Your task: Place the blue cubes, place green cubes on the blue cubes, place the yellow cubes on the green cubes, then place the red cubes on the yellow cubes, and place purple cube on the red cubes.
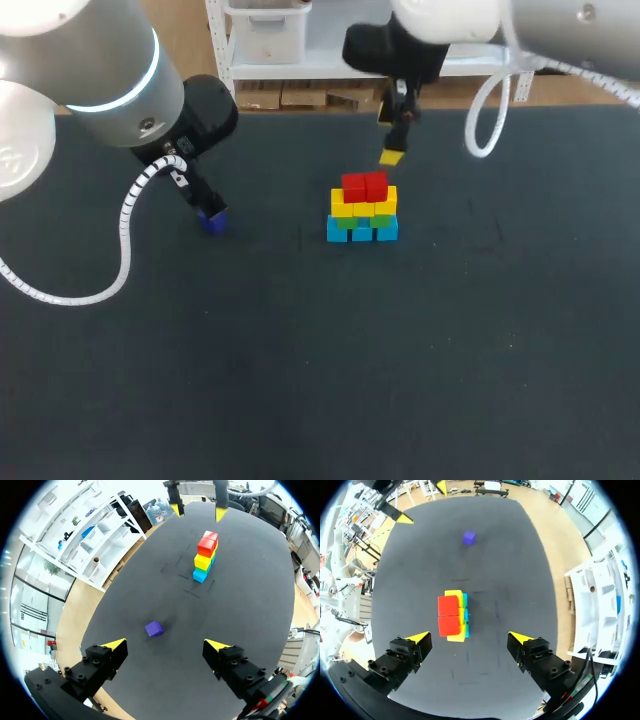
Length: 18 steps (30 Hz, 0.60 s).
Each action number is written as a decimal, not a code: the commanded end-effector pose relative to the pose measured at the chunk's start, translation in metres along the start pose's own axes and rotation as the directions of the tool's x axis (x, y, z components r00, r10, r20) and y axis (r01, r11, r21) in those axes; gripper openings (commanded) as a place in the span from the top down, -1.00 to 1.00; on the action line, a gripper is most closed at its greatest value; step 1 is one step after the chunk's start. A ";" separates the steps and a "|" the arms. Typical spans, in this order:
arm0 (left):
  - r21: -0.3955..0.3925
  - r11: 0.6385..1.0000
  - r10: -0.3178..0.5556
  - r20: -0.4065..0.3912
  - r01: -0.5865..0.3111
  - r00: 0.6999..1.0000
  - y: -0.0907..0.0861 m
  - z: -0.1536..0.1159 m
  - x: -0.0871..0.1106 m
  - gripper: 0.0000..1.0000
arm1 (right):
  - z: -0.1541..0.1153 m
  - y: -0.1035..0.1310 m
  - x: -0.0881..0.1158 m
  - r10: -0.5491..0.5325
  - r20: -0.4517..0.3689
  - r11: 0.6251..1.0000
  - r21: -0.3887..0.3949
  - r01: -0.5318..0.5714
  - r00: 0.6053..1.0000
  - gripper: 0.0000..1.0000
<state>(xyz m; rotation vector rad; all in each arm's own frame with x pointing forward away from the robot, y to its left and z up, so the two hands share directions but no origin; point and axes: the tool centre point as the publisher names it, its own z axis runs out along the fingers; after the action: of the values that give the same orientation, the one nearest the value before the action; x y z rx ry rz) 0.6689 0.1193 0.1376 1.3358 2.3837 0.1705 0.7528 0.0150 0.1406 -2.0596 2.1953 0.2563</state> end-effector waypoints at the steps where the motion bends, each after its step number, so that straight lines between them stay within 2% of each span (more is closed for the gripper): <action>1: 0.003 1.000 0.003 0.002 -0.003 1.000 0.001 0.000 0.001 -1.00 | -0.022 0.016 0.014 0.009 0.054 0.994 0.107 -0.014 0.999 -1.00; 8: 0.003 1.000 0.003 0.002 -0.003 1.000 0.001 0.000 0.001 -1.00 | -0.060 0.018 0.023 0.027 0.132 0.972 0.228 -0.057 0.991 -1.00; 13: 0.003 1.000 0.003 0.002 -0.003 1.000 0.001 0.000 0.001 -1.00 | -0.087 0.022 0.026 0.028 0.200 0.940 0.327 -0.093 0.980 -1.00; 18: 0.003 1.000 0.003 0.002 -0.003 1.000 0.001 0.000 0.001 -1.00 | -0.104 0.027 0.030 0.024 0.242 0.911 0.393 -0.121 0.970 -1.00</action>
<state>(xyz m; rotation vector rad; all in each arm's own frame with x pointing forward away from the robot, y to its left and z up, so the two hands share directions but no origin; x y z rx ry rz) 0.6689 0.1193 0.1376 1.3358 2.3837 0.1706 0.7432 -0.0237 0.2325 -1.8132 2.0926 0.2471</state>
